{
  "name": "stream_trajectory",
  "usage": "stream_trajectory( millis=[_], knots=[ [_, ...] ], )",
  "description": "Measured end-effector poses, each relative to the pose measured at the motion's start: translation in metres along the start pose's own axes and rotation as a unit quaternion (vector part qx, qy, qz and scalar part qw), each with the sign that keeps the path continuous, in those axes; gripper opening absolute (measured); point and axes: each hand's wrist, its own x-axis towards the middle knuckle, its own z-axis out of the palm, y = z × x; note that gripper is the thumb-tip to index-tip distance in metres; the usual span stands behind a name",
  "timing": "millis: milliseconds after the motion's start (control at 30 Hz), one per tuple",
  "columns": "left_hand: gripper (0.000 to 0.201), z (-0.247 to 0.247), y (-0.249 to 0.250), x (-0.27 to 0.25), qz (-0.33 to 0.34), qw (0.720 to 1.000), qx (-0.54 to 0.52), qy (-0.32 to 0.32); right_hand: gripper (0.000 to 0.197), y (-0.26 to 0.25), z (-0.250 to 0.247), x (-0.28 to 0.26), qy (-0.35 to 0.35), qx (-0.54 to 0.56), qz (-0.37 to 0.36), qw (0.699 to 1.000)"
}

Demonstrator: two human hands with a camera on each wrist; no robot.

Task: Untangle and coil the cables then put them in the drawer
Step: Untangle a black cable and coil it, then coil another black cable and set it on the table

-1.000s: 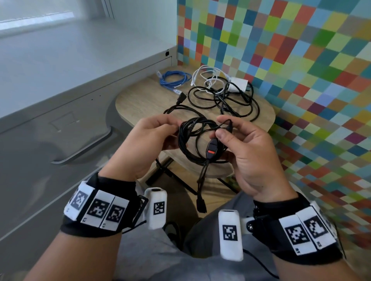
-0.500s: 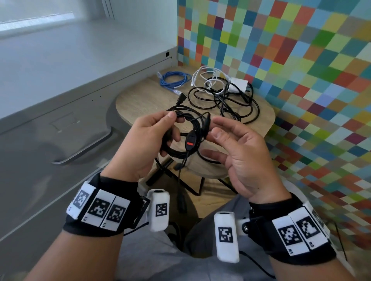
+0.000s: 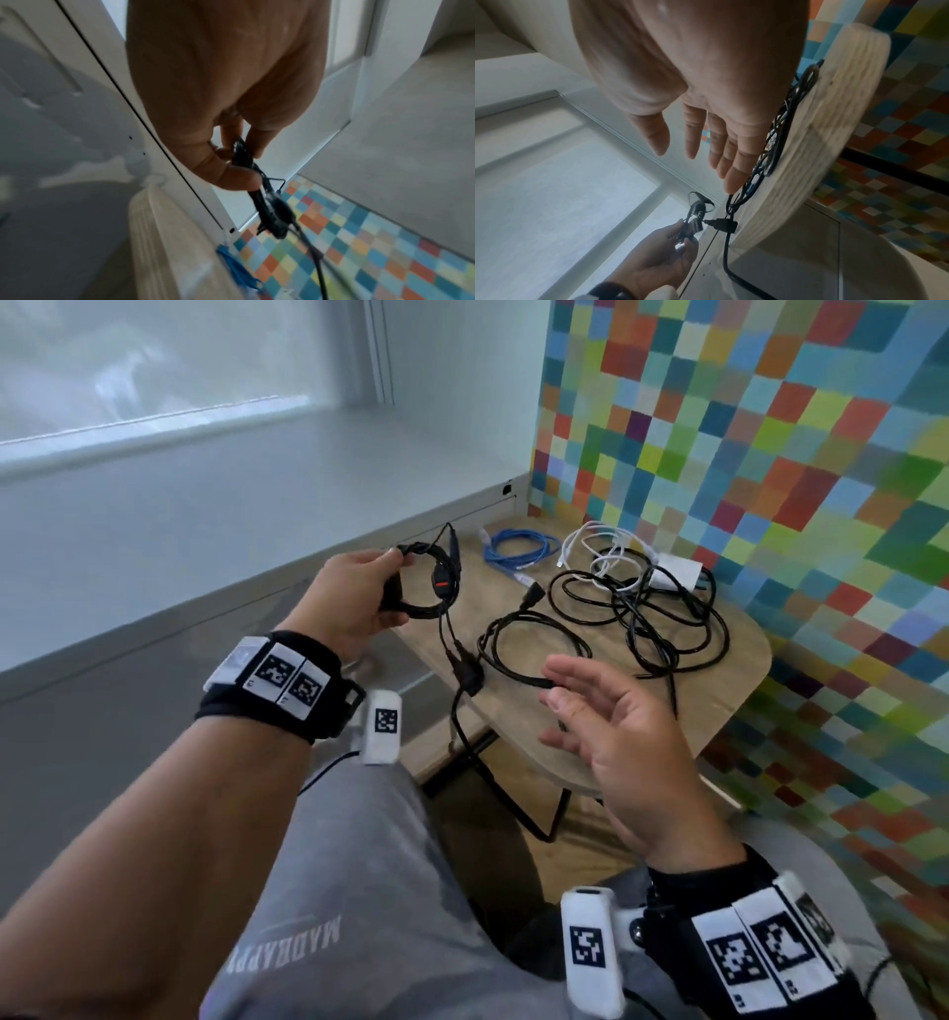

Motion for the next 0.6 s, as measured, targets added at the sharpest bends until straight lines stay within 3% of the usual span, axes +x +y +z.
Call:
stream_trajectory(
  millis=[133,367,500,600],
  knots=[
    [0.017,-0.003,0.004,0.029,0.009,0.992,0.125,-0.015,0.027,0.005,0.005,-0.002,-0.004,-0.023,-0.006,1.000],
    [0.071,0.003,-0.016,0.061,0.048,0.969,0.240,0.033,0.029,0.016,0.003,-0.001,-0.009,-0.061,-0.010,0.998],
    [0.066,0.003,-0.022,0.066,0.100,0.935,0.328,0.086,0.029,0.021,0.001,0.001,-0.006,-0.058,-0.010,0.998],
    [0.059,0.002,-0.022,0.071,0.108,0.919,0.369,0.083,0.029,0.023,0.000,0.002,-0.006,-0.051,-0.011,0.999]
  ],
)
